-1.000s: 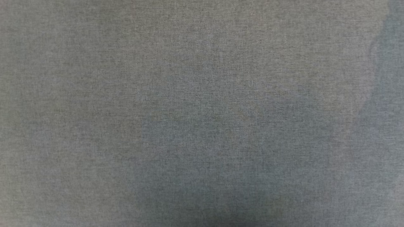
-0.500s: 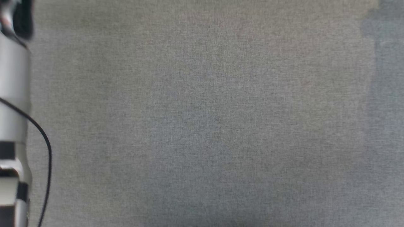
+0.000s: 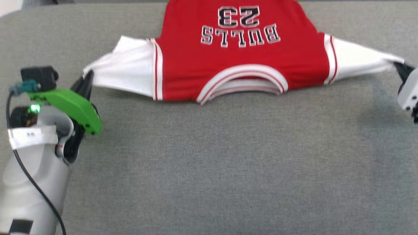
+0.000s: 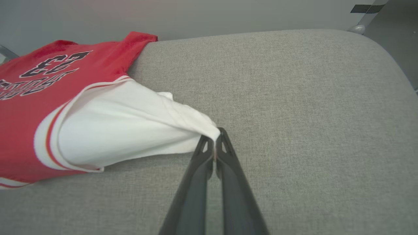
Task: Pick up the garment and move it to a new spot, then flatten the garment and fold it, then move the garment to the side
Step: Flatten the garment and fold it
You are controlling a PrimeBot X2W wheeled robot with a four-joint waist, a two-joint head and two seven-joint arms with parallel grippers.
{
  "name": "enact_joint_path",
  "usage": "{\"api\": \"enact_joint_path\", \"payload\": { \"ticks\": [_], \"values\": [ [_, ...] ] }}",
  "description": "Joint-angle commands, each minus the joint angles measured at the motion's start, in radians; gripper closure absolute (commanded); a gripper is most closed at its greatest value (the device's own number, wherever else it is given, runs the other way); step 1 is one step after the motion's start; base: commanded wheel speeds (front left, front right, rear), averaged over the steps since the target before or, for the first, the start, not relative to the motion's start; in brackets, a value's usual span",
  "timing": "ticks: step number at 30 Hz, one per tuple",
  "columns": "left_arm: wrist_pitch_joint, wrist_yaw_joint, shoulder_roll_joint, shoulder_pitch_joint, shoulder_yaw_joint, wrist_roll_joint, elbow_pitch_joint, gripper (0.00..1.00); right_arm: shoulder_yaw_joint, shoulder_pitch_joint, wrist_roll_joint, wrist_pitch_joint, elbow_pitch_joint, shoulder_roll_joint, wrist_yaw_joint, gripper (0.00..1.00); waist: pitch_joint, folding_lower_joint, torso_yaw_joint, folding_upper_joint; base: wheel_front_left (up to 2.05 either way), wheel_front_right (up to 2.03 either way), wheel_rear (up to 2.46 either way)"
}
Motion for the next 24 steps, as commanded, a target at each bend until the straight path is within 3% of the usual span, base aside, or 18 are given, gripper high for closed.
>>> {"api": "enact_joint_path", "payload": {
  "ticks": [1,12,24],
  "values": [
    [0.017,0.015,0.027,0.041,0.006,-0.012,-0.011,1.0,-0.002,0.035,0.014,0.023,-0.008,-0.024,-0.008,1.0,-0.085,0.0001,0.002,-0.0001,0.0,0.0,0.0],
    [0.236,0.055,0.093,0.315,-0.005,-0.089,-0.196,1.0,-0.068,0.257,0.068,0.264,-0.103,-0.076,-0.008,1.0,-0.188,0.0001,0.005,-0.0001,0.0,0.0,0.0],
    [0.408,0.132,0.161,0.605,0.004,-0.182,-0.498,1.0,-0.259,0.549,0.066,0.569,-0.351,-0.094,-0.008,1.0,-0.25,0.0001,0.016,-0.0001,0.0,0.0,0.0]
  ]
}}
